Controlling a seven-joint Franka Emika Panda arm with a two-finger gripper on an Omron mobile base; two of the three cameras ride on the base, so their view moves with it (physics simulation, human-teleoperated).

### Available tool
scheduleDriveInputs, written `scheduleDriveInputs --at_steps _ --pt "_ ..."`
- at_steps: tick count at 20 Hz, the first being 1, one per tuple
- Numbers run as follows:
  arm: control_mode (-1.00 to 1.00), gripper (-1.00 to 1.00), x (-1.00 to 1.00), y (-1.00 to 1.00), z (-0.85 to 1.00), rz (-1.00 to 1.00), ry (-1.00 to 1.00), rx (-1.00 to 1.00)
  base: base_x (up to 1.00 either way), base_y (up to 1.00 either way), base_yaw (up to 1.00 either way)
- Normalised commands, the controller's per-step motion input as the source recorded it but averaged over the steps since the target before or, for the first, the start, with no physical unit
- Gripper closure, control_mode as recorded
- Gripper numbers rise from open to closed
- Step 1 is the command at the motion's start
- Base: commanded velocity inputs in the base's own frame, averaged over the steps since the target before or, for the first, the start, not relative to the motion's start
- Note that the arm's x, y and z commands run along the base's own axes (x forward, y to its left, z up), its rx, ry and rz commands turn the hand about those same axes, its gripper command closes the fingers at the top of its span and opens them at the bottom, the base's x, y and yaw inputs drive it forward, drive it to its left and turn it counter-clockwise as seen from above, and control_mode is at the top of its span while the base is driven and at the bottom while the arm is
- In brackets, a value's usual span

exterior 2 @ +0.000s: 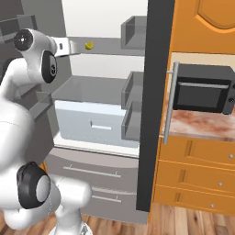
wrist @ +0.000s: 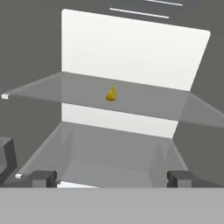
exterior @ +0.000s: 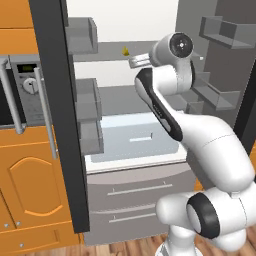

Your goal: There is a bowl on the dining counter. Grab a lemon wedge from the fridge and place it in the bowl. Then get the liquor bottle and glass cup from the cabinet and place them next to the bowl.

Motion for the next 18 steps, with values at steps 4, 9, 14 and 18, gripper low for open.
scheduleDriveInputs --at_steps 4,9,14,18 --pt "-1.0 -1.0 0.0 -0.19 -0.06 0.0 0.0 0.0 0.0 0.0 0.0" --pt "-1.0 -1.0 0.0 -0.07 0.0 0.0 0.0 0.0 0.0 0.0 0.0" --pt "-1.0 -1.0 0.04 -0.04 0.0 0.0 0.0 0.0 0.0 0.0 0.0" --pt "1.0 -1.0 0.08 0.0 0.0 0.0 0.0 0.0 0.43 0.1 0.0"
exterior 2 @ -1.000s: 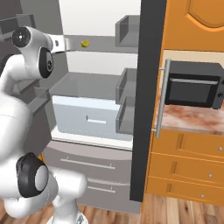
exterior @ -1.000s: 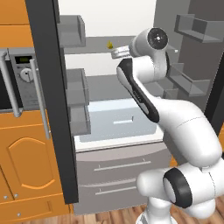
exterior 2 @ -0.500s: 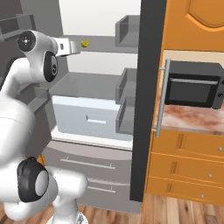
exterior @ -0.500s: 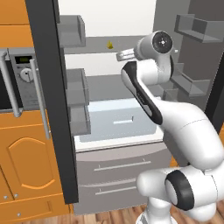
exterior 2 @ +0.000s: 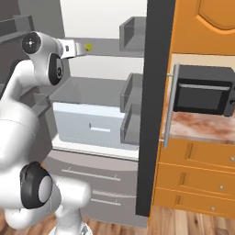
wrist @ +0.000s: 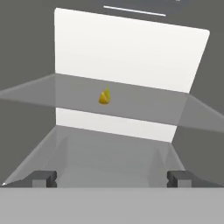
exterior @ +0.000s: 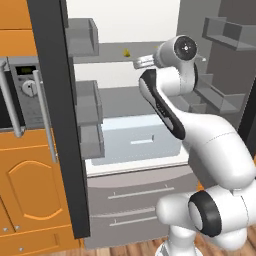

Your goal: There is a bowl on the dining counter. Grab a lemon wedge from the fridge and place it in the bowl. Then get the liquor bottle and glass cup from the cabinet and place them next to the bowl.

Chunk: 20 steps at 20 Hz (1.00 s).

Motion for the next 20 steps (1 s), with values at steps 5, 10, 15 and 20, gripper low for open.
scheduleDriveInputs --at_steps 5,10,15,20 --pt "1.0 -1.0 0.0 0.0 0.0 0.0 0.0 0.0 0.8 0.09 0.0" --pt "1.0 -1.0 0.0 0.0 0.0 0.0 0.0 0.0 0.78 0.0 0.0" --pt "1.0 -1.0 0.0 0.0 0.0 0.0 0.0 0.0 0.51 0.0 0.0" --pt "-1.0 -1.0 0.0 0.24 0.0 0.0 0.12 0.0 0.01 0.0 0.0"
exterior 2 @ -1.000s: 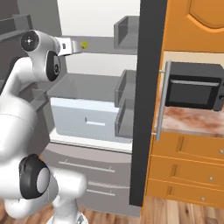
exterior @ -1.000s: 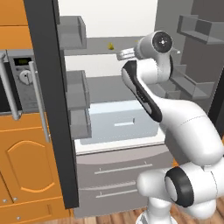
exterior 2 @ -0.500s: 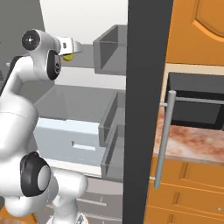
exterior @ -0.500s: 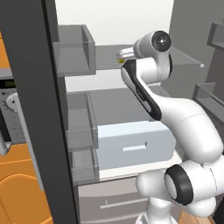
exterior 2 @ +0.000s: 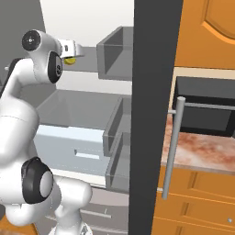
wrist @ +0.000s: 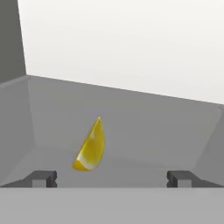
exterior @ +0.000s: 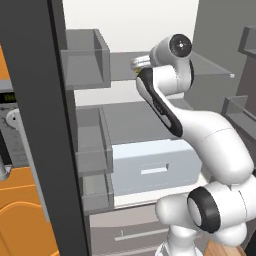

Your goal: There is a bowl on the dining counter. Grab a lemon wedge from the fridge and place it in the bowl. Then get the liquor bottle and glass cup from the cabinet and place them next to the bowl.

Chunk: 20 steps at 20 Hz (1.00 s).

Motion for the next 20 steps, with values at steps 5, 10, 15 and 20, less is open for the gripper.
scheduleDriveInputs --at_steps 5,10,15,20 --pt "-1.0 -1.0 0.04 0.35 0.0 0.0 0.29 0.0 0.0 0.0 0.0" --pt "-1.0 -1.0 0.27 0.06 -0.1 0.0 0.17 0.0 0.0 0.0 0.0" --pt "-1.0 -1.0 0.39 0.0 -0.37 0.0 0.0 0.05 0.0 0.0 0.0" --pt "-1.0 -1.0 0.27 0.0 -0.5 0.0 -0.03 0.05 0.0 0.0 0.0"
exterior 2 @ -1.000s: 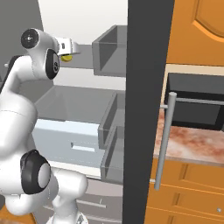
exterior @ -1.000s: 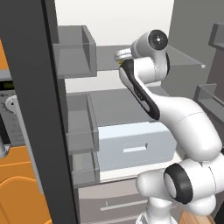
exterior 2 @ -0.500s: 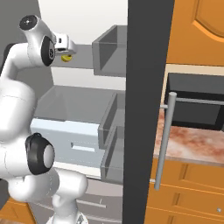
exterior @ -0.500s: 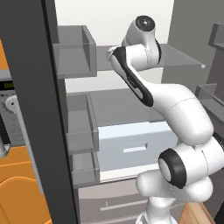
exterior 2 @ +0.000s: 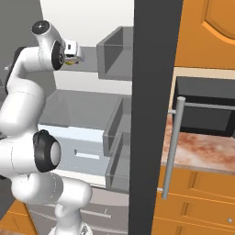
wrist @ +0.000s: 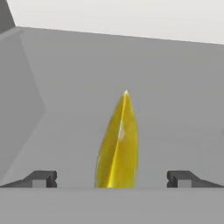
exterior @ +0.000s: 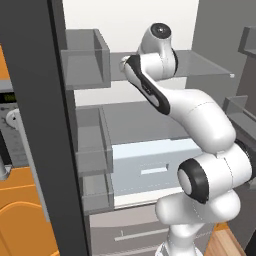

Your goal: There is a bowl on the dining counter. Grab a lemon wedge from the fridge and place it in the bowl. Then get the liquor bottle and glass cup from the cabinet and place them next to the bowl.

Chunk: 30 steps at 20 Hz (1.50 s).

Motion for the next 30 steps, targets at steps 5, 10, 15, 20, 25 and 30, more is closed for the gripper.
scheduleDriveInputs --at_steps 5,10,15,20,25,30 --pt "-1.0 -1.0 0.21 0.0 -0.07 0.0 -0.04 0.09 0.0 0.0 0.0" --pt "-1.0 -1.0 0.24 0.0 -0.01 0.0 -0.01 0.05 0.0 0.0 0.0" --pt "-1.0 1.0 0.27 0.0 -0.05 -0.03 0.0 0.0 0.0 0.0 0.0" --pt "-1.0 1.0 0.32 0.0 -0.14 -0.04 0.0 0.0 0.0 0.0 0.0" --pt "-1.0 1.0 0.08 0.0 -0.16 0.0 0.0 0.0 0.0 0.0 0.0" --pt "-1.0 1.0 -0.29 0.0 -0.04 0.0 -0.06 0.0 0.0 0.0 0.0"
